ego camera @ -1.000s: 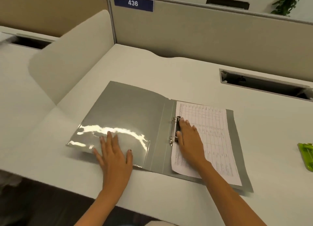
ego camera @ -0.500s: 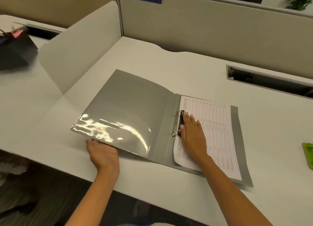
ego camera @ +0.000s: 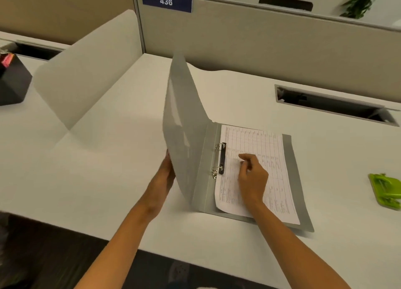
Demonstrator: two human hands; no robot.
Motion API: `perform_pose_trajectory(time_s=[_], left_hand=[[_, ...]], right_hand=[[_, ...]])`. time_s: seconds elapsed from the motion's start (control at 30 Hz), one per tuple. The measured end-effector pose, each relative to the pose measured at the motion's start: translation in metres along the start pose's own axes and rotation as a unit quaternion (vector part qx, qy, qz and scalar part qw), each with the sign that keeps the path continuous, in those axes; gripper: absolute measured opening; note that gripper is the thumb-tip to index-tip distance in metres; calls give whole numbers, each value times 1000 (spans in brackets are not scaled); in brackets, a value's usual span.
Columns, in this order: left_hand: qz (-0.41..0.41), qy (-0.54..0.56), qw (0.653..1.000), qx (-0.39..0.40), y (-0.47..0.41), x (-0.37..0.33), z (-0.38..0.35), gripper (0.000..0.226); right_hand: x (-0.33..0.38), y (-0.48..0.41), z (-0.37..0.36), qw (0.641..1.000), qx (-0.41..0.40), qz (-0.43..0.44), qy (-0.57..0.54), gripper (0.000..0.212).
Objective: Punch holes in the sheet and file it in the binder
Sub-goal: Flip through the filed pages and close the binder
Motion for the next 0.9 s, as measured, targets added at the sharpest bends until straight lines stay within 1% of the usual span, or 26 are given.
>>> perform_pose_trajectory(time_s=[0.03, 0.07, 0.13, 0.17, 0.23, 0.3, 0.33, 0.37, 0.4, 0.43, 0.47, 0.5, 0.53, 0.57, 0.6, 0.63, 0.67, 0.7, 0.73, 0.8, 0.87, 0.9], left_hand=[[-8, -56, 998, 29, -5, -1, -6, 67], [-18, -83, 995, 50, -6, -4, -12, 76], [-72, -147, 983, 85, -24, -7, -29, 72], [-101, -189, 972, 94, -35, -5, -36, 69], [-151, -265, 949, 84, -55, 5, -51, 70], [-167, -312, 931, 88, -61, 17, -65, 67], [-177, -332, 922, 92, -60, 21, -73, 66], [-189, -352, 912, 95, -59, 24, -80, 66], [-198, -368, 903, 96, -54, 25, -87, 67], [-205, -390, 892, 94, -58, 32, -94, 67], [-205, -416, 881, 99, -58, 35, -99, 68], [-200, -440, 869, 102, -61, 40, -104, 70], [-197, -468, 854, 107, -62, 44, -109, 71], [-199, -497, 837, 110, -62, 49, -114, 72], [-201, -522, 821, 114, -61, 54, -119, 72], [-199, -543, 808, 116, -61, 59, -123, 72], [-193, -560, 797, 118, -63, 63, -127, 70], [-186, -578, 786, 115, -65, 67, -130, 68], [-181, -592, 777, 111, -65, 71, -132, 66], [-178, -619, 758, 103, -67, 78, -137, 67], [-189, -638, 742, 86, -68, 87, -139, 69], [-197, -644, 735, 78, -69, 91, -141, 69]], right_hand=[[0, -1, 3, 998, -30, -42, -37, 16], [-1, -2, 7, 991, -57, -91, -79, 16], [-3, -5, 15, 969, -85, -174, -152, 16], [-5, -9, 18, 960, -75, -199, -179, 16], [-12, -14, 24, 948, -22, -226, -222, 15], [-17, -17, 32, 933, 17, -251, -259, 9], [-22, -19, 37, 921, 15, -269, -282, 10], [-32, -21, 40, 906, 16, -298, -299, 21], [-43, -23, 47, 886, 40, -318, -334, 34], [-51, -27, 57, 865, 73, -302, -395, 45], [-62, -30, 67, 894, 64, -207, -393, 49], [-79, -37, 81, 890, 13, -149, -430, 41], [-80, -38, 100, 854, 18, -137, -502, 29], [-82, -36, 118, 852, -9, -155, -501, 25], [-71, -34, 131, 884, -29, -176, -433, 32], [-61, -28, 127, 818, 69, -268, -504, 42], [-65, -25, 135, 800, 37, -309, -513, 43], [-69, -24, 142, 779, 20, -347, -522, 37], [-71, -24, 150, 763, 26, -384, -519, 37], [-74, -27, 160, 786, 40, -402, -469, 43], [-73, -27, 164, 824, 51, -391, -407, 41], [-72, -26, 165, 850, 58, -375, -366, 38]])
Point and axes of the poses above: each hand's wrist, its own y-axis away from the middle knuckle, its own z-axis out of the back of the hand, x = y × z, the point moved 1 cm from there along -y, towards the middle knuckle, and after that the axes turned 4 degrees about -y, right-handed, at the moved point
